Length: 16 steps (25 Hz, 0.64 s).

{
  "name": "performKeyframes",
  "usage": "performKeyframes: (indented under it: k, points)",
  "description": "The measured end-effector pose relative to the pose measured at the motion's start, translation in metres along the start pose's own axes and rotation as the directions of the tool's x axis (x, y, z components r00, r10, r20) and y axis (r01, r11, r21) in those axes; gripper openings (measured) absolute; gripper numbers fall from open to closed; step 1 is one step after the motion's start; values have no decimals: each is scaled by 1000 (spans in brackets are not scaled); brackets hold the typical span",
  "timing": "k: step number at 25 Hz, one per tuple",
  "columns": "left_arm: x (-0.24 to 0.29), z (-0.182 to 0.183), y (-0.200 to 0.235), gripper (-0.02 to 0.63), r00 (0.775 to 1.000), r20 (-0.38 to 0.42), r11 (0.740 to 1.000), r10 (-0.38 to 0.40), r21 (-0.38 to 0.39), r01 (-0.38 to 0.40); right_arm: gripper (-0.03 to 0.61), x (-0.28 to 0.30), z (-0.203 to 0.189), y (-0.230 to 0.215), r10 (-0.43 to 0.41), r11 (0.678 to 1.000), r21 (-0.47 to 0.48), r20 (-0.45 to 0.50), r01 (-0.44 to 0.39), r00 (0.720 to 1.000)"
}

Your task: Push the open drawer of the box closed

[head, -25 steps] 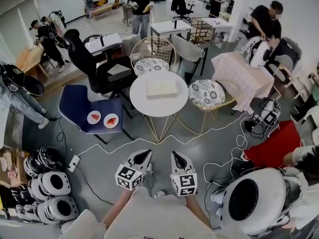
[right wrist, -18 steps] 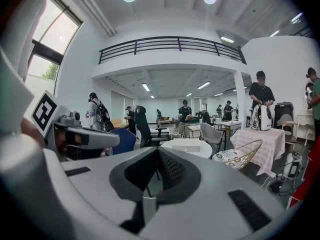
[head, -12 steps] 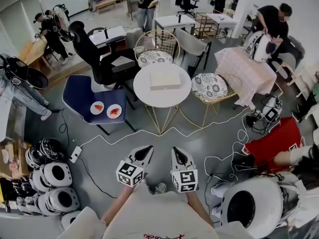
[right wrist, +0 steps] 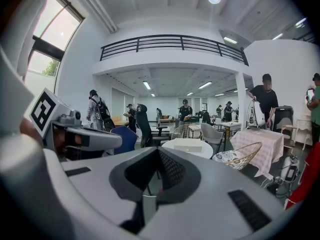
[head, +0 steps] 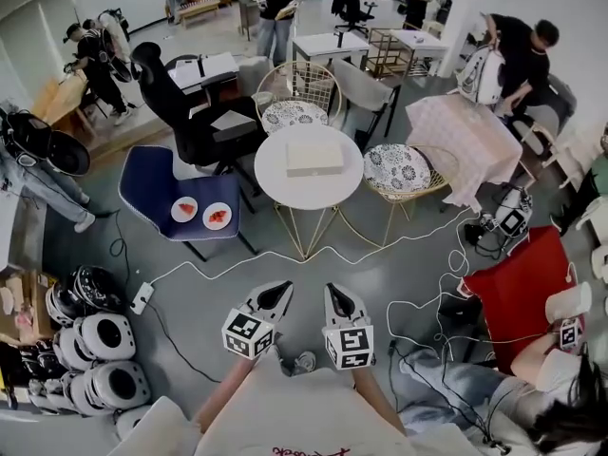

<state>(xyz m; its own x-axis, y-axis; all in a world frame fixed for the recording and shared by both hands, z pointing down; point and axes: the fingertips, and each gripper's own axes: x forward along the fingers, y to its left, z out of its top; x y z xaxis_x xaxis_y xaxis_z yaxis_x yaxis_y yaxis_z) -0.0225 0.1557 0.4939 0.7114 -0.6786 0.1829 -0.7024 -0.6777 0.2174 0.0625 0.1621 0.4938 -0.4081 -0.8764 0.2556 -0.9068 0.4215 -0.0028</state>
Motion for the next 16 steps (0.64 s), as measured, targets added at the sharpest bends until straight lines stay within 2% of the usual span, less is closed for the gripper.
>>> performKeyframes:
  k: [6, 16]
  points:
    - [0, 2, -1, 12, 1000, 8, 1000, -23, -6, 23, 15, 4, 1, 2, -15, 1000, -2, -2, 15, 1000]
    - [0, 2, 0, 12, 1000, 7, 1000, -23, -17, 24, 15, 6, -2, 11, 5, 1000, -14, -26, -6, 1000]
